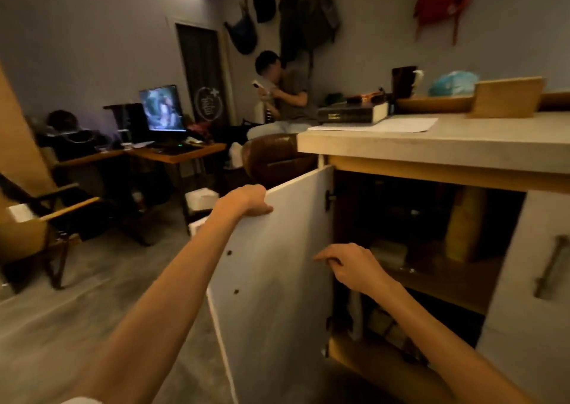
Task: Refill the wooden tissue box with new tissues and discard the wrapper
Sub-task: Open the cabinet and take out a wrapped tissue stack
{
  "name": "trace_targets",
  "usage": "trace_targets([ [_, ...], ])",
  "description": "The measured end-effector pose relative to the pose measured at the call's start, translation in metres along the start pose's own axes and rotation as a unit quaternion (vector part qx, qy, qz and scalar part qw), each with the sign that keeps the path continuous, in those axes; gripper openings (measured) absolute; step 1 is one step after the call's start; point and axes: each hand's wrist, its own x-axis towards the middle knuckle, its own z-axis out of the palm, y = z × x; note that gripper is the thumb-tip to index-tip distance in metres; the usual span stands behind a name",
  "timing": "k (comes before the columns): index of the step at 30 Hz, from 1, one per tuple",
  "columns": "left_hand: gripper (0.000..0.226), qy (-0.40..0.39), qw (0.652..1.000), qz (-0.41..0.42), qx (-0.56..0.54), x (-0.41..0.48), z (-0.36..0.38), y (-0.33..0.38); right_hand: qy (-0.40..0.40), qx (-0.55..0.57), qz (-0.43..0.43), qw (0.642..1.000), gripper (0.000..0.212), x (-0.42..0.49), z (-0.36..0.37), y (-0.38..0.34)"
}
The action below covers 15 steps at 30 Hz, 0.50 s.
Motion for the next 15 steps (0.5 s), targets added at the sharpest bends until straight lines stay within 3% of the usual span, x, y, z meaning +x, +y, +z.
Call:
trace_targets([
  [6,0.05,0.255,0.96,-0.047,0.107,0.068,0.056,0.08,-0.047,-0.135,0.147,0.979,0.04,-0.005,-0.016,0.101],
  [11,0.042,0.294,0.941,-0.071,0.154,0.1,0.075,0.119,-0.062,-0.179,0.207,0.96,0.043,-0.011,-0.017,0.166],
  [15,0.043,0.312,0.935,-0.075,0.149,0.109,0.08,0.123,-0.011,-0.198,0.183,0.963,0.036,0.002,-0.006,0.189],
])
